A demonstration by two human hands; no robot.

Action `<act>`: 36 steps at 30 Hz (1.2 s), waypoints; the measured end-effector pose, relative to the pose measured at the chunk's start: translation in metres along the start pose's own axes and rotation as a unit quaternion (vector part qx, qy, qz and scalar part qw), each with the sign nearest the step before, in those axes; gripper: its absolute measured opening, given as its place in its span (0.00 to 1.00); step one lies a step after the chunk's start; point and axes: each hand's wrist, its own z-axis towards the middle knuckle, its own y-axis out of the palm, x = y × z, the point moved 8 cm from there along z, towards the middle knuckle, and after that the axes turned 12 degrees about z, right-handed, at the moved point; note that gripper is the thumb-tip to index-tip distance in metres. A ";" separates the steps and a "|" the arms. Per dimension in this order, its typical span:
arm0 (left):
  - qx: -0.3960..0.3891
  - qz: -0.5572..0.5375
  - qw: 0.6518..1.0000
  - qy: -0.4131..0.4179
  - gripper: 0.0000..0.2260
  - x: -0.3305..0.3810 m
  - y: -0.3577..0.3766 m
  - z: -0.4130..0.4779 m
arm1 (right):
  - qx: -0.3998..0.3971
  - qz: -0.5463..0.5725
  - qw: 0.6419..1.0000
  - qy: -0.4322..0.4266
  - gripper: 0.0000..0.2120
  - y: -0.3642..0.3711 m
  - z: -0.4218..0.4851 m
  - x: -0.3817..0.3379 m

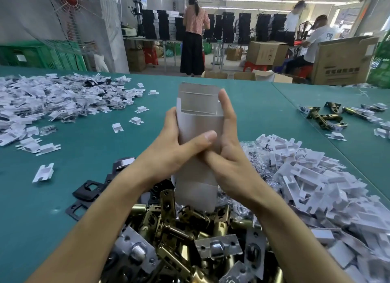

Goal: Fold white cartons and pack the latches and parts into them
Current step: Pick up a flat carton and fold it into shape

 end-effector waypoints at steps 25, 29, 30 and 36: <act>0.087 0.027 0.986 0.139 0.11 0.013 -0.016 -0.005 | 0.021 -0.062 0.997 0.037 0.09 -0.037 -0.001 -0.005; 0.080 0.067 0.984 0.146 0.08 0.014 -0.014 -0.004 | 0.025 -0.121 0.991 0.044 0.07 -0.045 -0.002 -0.006; 0.074 0.070 0.984 0.145 0.07 0.014 -0.014 -0.004 | 0.035 -0.125 0.991 0.028 0.11 -0.046 -0.002 -0.010; 0.025 0.050 0.990 0.133 0.08 0.011 -0.007 -0.001 | 0.116 -0.014 0.992 -0.046 0.15 -0.058 -0.002 -0.029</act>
